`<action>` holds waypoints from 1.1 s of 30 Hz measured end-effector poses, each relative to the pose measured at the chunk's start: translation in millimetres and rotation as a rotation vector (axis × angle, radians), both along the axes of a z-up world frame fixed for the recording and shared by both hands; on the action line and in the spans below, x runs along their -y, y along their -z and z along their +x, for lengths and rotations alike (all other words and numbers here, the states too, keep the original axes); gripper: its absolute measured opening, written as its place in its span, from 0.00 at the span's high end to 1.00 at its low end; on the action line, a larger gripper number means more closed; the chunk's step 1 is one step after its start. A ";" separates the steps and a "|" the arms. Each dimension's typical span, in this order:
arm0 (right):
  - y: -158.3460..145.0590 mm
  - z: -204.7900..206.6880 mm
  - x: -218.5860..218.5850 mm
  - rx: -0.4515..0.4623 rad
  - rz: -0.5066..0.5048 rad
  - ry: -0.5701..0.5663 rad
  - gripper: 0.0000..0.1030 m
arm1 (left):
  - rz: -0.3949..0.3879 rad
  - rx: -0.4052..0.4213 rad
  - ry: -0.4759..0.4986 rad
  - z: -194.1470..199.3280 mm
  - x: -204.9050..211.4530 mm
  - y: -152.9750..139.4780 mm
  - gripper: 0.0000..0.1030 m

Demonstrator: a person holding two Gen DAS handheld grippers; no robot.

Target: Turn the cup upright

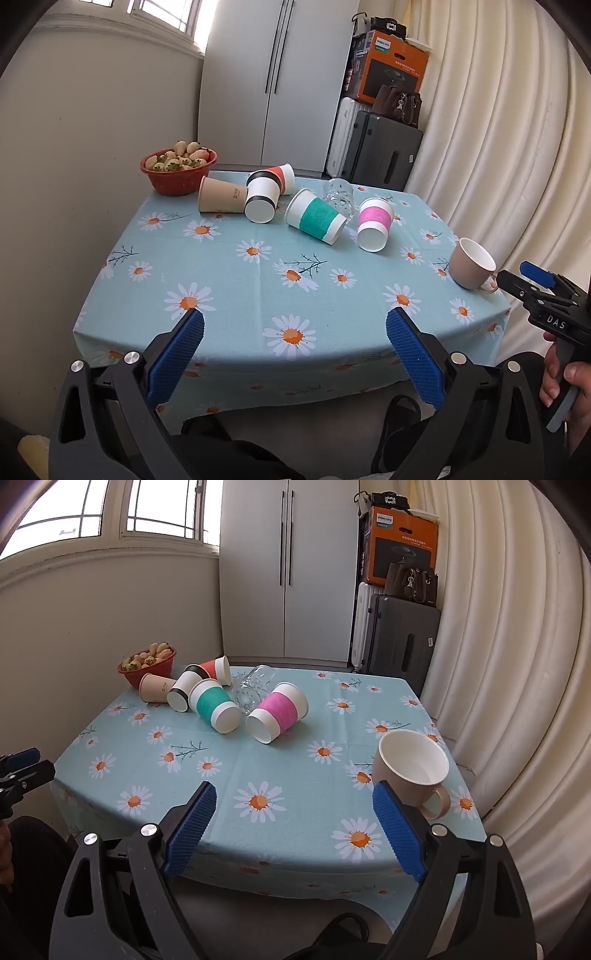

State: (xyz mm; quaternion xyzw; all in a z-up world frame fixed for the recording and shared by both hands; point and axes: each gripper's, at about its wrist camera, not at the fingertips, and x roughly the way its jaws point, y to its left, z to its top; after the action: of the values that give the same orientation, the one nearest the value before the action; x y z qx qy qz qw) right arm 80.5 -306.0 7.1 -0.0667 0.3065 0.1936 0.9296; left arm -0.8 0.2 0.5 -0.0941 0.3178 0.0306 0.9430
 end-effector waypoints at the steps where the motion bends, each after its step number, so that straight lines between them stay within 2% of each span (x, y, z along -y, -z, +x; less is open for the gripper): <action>1: 0.0 -0.1 -0.2 0.007 -0.005 0.000 0.17 | 0.001 -0.003 -0.001 0.1 0.1 0.1 0.06; 33: 1.4 0.8 0.6 -0.002 -0.012 0.001 0.17 | 0.000 -0.011 0.000 0.0 1.3 -0.2 0.06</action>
State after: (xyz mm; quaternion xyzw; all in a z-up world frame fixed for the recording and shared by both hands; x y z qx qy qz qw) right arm 81.4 -306.6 5.7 -0.0720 0.3087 0.1916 0.9289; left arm -0.7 -1.1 0.7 -0.0939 0.3232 0.0313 0.9412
